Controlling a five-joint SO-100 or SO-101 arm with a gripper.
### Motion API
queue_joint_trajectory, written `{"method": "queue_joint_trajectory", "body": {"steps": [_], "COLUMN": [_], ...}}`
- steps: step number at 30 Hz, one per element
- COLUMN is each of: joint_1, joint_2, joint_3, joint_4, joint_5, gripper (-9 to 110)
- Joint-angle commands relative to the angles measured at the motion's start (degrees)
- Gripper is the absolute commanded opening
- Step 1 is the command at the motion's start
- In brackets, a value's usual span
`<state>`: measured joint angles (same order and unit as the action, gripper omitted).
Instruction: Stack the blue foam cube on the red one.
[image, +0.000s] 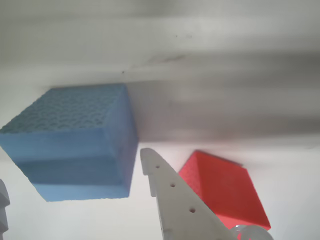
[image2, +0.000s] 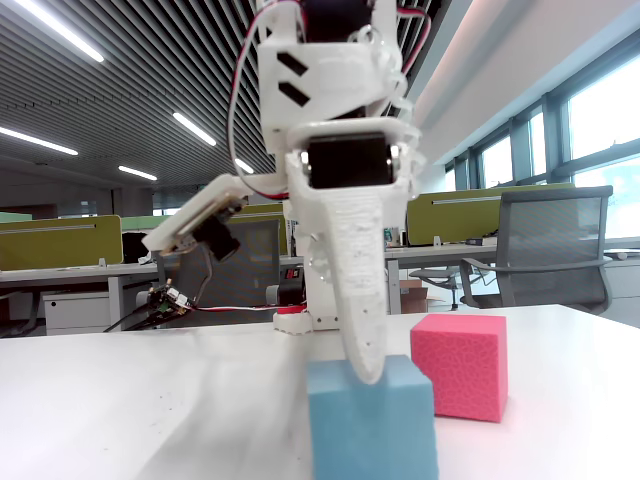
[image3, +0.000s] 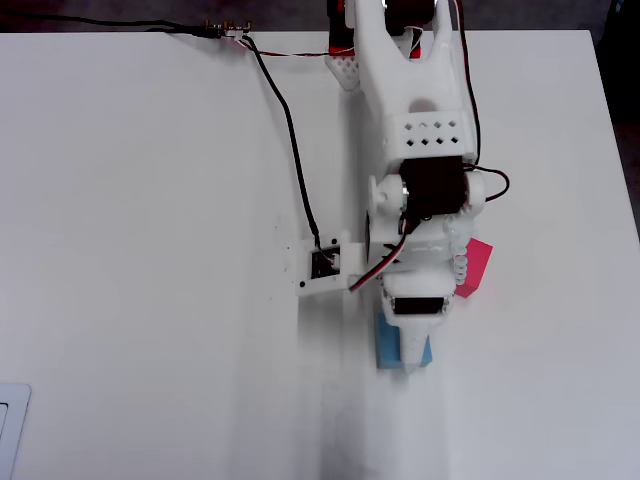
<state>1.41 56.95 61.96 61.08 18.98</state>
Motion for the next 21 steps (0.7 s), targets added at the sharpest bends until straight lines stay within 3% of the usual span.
{"method": "queue_joint_trajectory", "body": {"steps": [1,21], "joint_1": [-0.4,0.2], "joint_2": [0.2,1.6], "joint_3": [-3.4,-4.4], "joint_4": [-1.0,0.0], "joint_5": [0.1,0.2], "gripper": [33,20]}}
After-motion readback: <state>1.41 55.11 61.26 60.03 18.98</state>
